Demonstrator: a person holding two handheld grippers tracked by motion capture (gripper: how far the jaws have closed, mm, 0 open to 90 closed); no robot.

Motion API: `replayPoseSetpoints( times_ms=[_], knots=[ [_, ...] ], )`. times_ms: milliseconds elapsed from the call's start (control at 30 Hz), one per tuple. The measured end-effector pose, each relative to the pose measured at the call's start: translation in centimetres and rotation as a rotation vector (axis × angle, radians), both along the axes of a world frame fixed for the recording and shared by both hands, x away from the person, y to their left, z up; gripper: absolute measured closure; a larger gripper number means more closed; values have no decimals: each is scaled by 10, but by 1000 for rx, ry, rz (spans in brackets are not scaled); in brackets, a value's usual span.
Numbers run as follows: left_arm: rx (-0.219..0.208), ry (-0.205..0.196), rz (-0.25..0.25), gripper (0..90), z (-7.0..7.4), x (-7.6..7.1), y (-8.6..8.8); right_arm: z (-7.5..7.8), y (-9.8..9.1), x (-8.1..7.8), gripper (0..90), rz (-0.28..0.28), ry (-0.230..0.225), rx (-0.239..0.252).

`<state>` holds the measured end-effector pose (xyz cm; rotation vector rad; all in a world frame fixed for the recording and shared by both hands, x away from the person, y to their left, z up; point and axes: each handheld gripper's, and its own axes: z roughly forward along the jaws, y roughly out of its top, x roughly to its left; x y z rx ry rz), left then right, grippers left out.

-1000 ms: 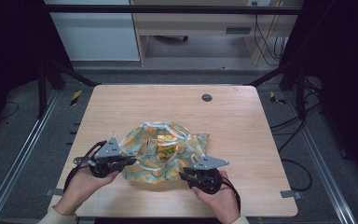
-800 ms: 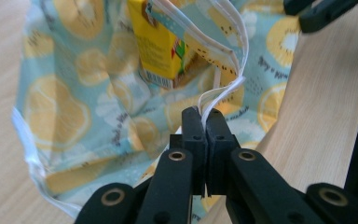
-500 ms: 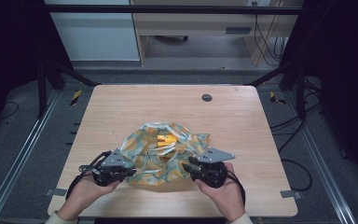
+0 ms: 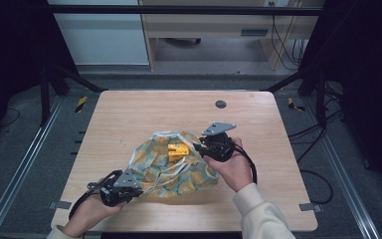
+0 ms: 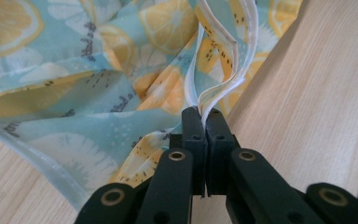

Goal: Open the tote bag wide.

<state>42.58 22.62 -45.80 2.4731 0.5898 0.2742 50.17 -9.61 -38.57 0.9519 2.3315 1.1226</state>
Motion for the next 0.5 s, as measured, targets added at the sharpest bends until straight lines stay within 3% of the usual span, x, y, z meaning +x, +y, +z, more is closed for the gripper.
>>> replayPoseSetpoints(
  times_ms=[133,267,333,467,500],
  knots=[
    [7,8,9,890,-3,3,3,-10,2,1,574,16,32,-7],
    [8,9,16,889,-5,4,3,-20,4,-4,491,35,55,-49],
    [6,7,19,889,-5,4,2,-23,3,-3,552,31,61,-73],
    [10,7,18,889,-6,5,2,-25,-2,4,830,17,69,-71],
    [10,7,18,889,-6,5,2,-25,-2,4,830,17,69,-71]
  ],
)
